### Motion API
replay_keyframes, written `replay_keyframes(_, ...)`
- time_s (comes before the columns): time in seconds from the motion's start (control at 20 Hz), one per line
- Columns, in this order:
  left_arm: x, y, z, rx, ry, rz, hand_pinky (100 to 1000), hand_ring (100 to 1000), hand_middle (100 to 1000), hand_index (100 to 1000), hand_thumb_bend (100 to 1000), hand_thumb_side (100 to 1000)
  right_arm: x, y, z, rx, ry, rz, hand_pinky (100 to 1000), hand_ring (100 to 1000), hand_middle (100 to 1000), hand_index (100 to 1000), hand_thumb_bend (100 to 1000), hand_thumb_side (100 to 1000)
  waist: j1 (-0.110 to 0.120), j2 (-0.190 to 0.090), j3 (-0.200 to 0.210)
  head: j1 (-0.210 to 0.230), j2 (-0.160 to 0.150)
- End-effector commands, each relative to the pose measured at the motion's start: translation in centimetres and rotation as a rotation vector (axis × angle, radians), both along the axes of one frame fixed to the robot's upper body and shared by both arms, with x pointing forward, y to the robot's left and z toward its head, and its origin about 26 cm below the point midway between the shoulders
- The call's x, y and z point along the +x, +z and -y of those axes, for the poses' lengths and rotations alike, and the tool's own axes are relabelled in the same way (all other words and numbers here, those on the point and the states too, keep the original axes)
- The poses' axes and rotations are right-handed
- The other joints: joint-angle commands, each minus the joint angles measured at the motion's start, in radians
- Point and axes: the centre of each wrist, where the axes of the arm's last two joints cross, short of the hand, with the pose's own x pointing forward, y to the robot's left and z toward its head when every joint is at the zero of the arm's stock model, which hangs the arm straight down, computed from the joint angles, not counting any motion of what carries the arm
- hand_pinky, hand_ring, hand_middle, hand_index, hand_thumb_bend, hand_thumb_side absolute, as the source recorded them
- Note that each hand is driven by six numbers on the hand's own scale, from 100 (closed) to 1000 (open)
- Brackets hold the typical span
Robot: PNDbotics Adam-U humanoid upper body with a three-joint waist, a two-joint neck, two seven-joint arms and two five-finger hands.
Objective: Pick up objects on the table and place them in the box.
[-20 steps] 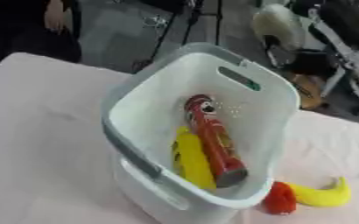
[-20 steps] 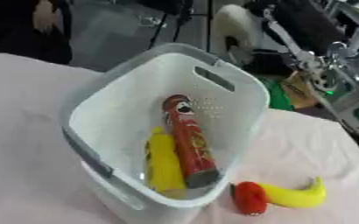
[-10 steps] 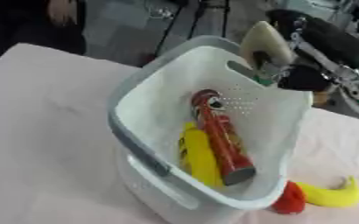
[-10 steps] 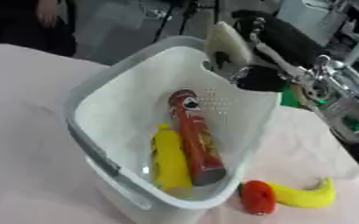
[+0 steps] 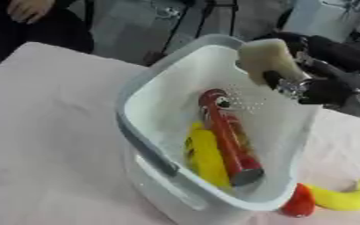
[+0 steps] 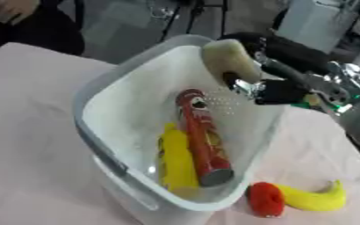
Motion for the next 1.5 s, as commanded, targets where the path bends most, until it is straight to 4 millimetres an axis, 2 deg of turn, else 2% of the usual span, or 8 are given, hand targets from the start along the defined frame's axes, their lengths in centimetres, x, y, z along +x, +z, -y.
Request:
replay_keyframes(0.05,-0.21,0.51,-0.24,0.0,0.007,0.023,594,465,603,668,100,964,-0.57,1.64,0.66,-0.021,-0.005,0.013,1000,1000,986,1000,182,1000,0.01,-0.023,-0.004,0.001,-0.015)
replay_keyframes(0.35,-0.21,0.4,-0.31,0.0,0.01,0.021,593,465,603,667,100,964,-0.6,1.8,0.73,-0.004,-0.002,0.019,1000,1000,990,1000,186,1000,0.01,-0.026,-0.012,-0.009,-0.017)
replay_keyframes(0.65,-0.21,0.39,-0.29,-0.001,0.01,0.021,594,466,603,668,100,964,-0.54,1.8,0.88,-0.011,-0.01,0.009,1000,1000,1000,1000,230,1000,0.01,-0.027,-0.007,-0.017,-0.015)
replay_keyframes(0.75,-0.21,0.38,-0.32,0.0,0.012,0.021,593,465,603,668,100,963,-0.44,1.45,0.95,-0.032,-0.016,-0.022,1000,1000,1000,1000,328,1000,0.01,-0.028,-0.009,-0.015,-0.013)
replay_keyframes(0.8,-0.21,0.37,-0.35,0.0,0.013,0.02,593,465,603,668,100,963,-0.42,1.32,0.96,-0.048,-0.018,-0.044,1000,1000,1000,1000,432,1000,0.01,-0.029,-0.01,-0.013,-0.012)
replay_keyframes(0.85,-0.21,0.36,-0.37,0.0,0.014,0.02,593,465,602,667,100,963,-0.43,1.23,0.91,-0.075,-0.017,-0.068,1000,1000,1000,1000,355,1000,0.01,-0.03,-0.012,-0.011,-0.011)
replay_keyframes(1.15,-0.2,0.27,-0.39,-0.004,0.017,0.02,592,466,602,668,100,960,-0.55,1.4,1.07,-0.179,-0.013,-0.166,1000,1000,1000,1000,405,1000,0.01,-0.033,-0.013,-0.016,-0.012)
replay_keyframes(1.5,-0.2,0.11,-0.49,-0.015,0.022,0.019,592,466,602,667,100,962,-1.01,1.6,1.27,-0.155,-0.003,-0.15,1000,1000,1000,1000,380,1000,0.01,-0.028,-0.027,-0.019,-0.015)
